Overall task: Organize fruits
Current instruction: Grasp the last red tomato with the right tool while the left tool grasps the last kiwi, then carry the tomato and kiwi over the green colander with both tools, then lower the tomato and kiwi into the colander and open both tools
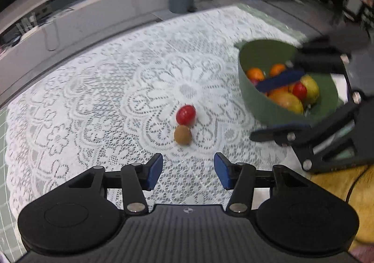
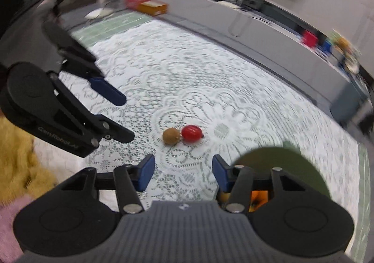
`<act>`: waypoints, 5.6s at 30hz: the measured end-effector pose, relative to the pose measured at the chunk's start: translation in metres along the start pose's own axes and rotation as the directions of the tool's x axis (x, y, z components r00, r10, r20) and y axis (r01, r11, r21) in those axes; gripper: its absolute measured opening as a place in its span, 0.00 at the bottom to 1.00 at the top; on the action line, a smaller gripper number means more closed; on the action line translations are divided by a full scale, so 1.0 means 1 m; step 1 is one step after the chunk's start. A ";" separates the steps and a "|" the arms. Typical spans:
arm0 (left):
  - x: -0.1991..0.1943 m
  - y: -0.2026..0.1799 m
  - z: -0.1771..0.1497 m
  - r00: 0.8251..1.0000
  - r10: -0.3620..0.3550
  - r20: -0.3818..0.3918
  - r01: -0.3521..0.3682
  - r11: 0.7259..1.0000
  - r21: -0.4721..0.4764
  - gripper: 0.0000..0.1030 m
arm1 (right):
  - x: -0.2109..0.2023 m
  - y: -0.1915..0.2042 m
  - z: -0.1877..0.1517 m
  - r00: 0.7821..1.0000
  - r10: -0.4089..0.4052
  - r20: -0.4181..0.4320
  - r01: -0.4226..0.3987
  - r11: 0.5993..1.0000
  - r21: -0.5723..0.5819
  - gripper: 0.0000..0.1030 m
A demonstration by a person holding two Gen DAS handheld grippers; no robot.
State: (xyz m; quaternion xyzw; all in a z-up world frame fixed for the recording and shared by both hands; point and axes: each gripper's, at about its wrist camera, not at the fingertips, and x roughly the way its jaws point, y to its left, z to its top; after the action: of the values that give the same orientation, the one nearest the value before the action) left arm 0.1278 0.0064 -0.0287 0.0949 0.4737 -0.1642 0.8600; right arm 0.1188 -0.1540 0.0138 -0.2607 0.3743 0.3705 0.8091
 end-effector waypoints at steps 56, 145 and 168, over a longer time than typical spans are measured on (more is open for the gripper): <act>0.105 0.023 0.039 0.962 -0.194 -0.193 0.226 0.961 0.161 0.31 | 0.155 -0.033 0.060 0.908 0.226 -0.352 -0.387 0.773 -0.503 0.26; 0.100 -0.131 0.117 0.988 -0.106 -0.117 0.119 0.987 0.113 0.28 | 0.050 -0.175 -0.048 0.975 0.071 -0.211 -0.078 0.997 -0.027 0.24; 0.093 -0.135 0.117 0.986 -0.124 -0.116 0.137 0.983 0.119 0.37 | 0.061 -0.170 -0.047 0.970 0.048 -0.240 -0.060 0.997 -0.040 0.27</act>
State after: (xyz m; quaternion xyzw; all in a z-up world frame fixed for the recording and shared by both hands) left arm 0.2157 -0.1741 -0.0458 0.1265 0.5134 -0.2445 0.8128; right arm 0.2617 -0.2631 -0.0377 -0.3122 0.4670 0.3671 0.7414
